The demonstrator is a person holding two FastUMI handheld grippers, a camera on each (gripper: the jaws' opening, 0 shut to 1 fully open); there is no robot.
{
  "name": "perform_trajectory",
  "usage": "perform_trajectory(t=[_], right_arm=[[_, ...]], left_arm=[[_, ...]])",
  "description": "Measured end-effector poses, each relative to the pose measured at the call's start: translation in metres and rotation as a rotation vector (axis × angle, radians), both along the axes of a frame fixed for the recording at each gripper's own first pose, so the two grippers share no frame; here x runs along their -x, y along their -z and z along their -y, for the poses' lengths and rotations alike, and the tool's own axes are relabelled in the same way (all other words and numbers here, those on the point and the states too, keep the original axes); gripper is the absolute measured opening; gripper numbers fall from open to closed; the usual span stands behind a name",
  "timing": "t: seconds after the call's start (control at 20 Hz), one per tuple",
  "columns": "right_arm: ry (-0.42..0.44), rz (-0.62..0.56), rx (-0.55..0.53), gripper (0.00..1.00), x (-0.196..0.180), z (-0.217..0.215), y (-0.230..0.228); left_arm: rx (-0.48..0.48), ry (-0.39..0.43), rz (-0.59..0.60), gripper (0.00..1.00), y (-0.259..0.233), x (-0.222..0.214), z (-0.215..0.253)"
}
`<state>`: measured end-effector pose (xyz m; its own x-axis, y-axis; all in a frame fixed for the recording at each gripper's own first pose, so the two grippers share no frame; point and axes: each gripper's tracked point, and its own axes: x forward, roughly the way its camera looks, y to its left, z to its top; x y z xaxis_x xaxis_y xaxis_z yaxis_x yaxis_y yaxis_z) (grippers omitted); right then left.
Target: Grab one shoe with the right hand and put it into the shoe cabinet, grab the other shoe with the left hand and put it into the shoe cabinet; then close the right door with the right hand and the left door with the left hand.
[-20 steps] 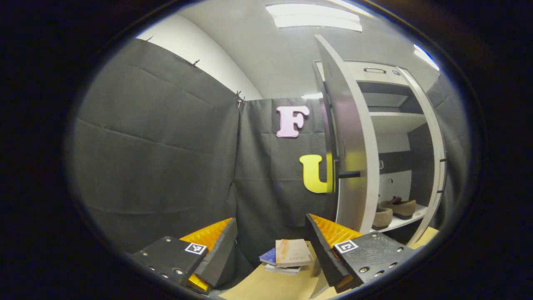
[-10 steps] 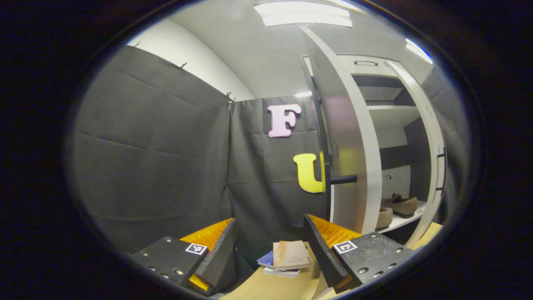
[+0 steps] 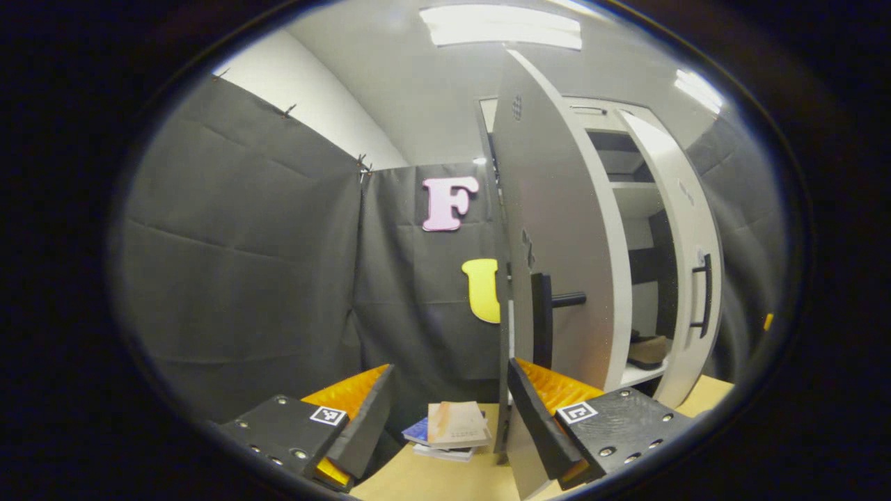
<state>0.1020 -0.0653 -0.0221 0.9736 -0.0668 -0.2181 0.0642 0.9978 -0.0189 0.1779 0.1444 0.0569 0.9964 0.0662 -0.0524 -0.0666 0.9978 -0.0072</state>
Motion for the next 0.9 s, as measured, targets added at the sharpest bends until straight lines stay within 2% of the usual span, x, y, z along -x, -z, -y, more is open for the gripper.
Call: perform_trajectory(t=[0.2,0.25,0.65,0.7,0.8,0.9], right_arm=[[-0.007,0.015,-0.005,0.98,0.003,-0.002,-0.006],[-0.007,0.017,-0.005,0.98,0.003,-0.002,-0.006],[0.008,0.005,0.001,0.98,0.008,0.004,-0.004],[0.011,0.005,0.000,0.98,0.010,0.006,-0.004],[0.014,0.005,-0.008,0.98,0.010,0.006,-0.003],[0.009,0.011,-0.022,0.98,0.011,0.005,-0.005]], left_arm=[[0.029,0.055,0.009,1.00,-0.001,-0.004,0.031],[0.038,0.071,0.013,0.93,-0.002,-0.005,0.040],[0.092,0.203,0.035,0.94,-0.001,-0.029,0.117],[0.094,0.217,0.040,1.00,-0.002,-0.033,0.127],[0.108,0.256,0.024,1.00,0.006,-0.042,0.153],[0.093,0.248,0.028,1.00,0.006,-0.048,0.158]])
